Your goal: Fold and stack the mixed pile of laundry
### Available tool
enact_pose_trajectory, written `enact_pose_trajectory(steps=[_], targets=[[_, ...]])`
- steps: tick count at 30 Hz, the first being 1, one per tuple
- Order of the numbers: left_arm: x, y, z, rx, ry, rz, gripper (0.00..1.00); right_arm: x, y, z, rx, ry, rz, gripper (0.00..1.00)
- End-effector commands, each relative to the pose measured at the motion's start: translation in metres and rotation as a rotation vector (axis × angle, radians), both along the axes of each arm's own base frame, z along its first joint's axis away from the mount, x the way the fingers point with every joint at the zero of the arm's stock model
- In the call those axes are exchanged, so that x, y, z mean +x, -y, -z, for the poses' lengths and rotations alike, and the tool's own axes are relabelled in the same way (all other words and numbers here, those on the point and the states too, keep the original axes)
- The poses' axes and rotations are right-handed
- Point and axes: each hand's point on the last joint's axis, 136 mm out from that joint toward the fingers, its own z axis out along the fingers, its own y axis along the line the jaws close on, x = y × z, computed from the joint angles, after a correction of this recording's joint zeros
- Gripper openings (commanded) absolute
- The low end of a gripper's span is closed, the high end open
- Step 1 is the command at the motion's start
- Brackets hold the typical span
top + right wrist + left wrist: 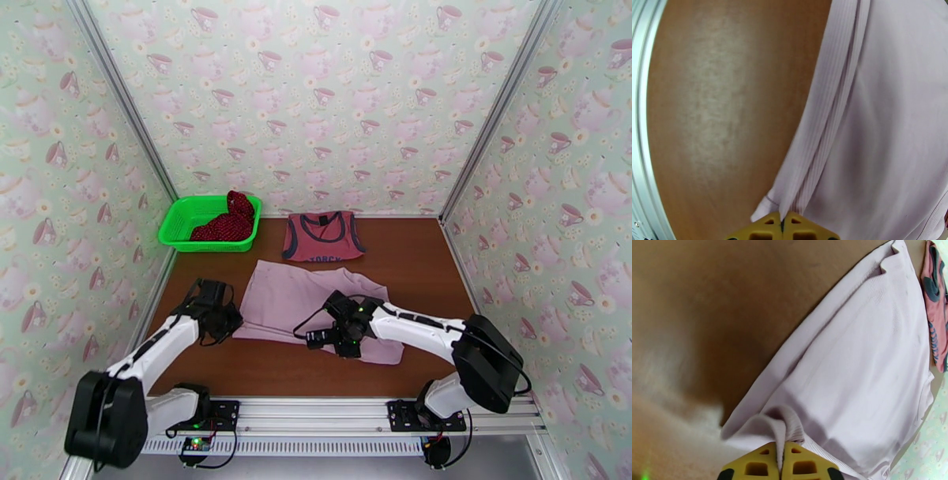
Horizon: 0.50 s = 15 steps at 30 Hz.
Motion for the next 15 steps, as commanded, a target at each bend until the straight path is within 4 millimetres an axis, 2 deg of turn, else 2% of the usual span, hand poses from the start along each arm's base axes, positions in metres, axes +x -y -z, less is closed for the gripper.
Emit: enact_pose_trajectory(steps=[1, 5, 7, 9, 15], targets=[[0.023, -0.009, -0.001, 0.064, 0.049, 0.013, 0.16, 0.014, 0.0, 0.003, -0.022, 0.039, 0.002, 0.01], [0.033, -0.008, 0.004, 0.063, 0.05, 0.015, 0.54, 0.029, 0.001, 0.005, -0.02, 0.089, 0.048, 0.19], [0.037, -0.007, 0.003, 0.061, 0.054, 0.018, 0.68, 0.035, 0.001, 0.003, -0.017, 0.112, 0.071, 0.26], [0.041, -0.006, -0.001, 0.059, 0.066, 0.02, 0.74, 0.042, 0.0, -0.001, -0.007, 0.148, 0.104, 0.33], [0.045, -0.007, -0.013, 0.062, 0.094, 0.018, 0.75, 0.061, -0.004, -0.014, 0.056, 0.244, 0.22, 0.42]])
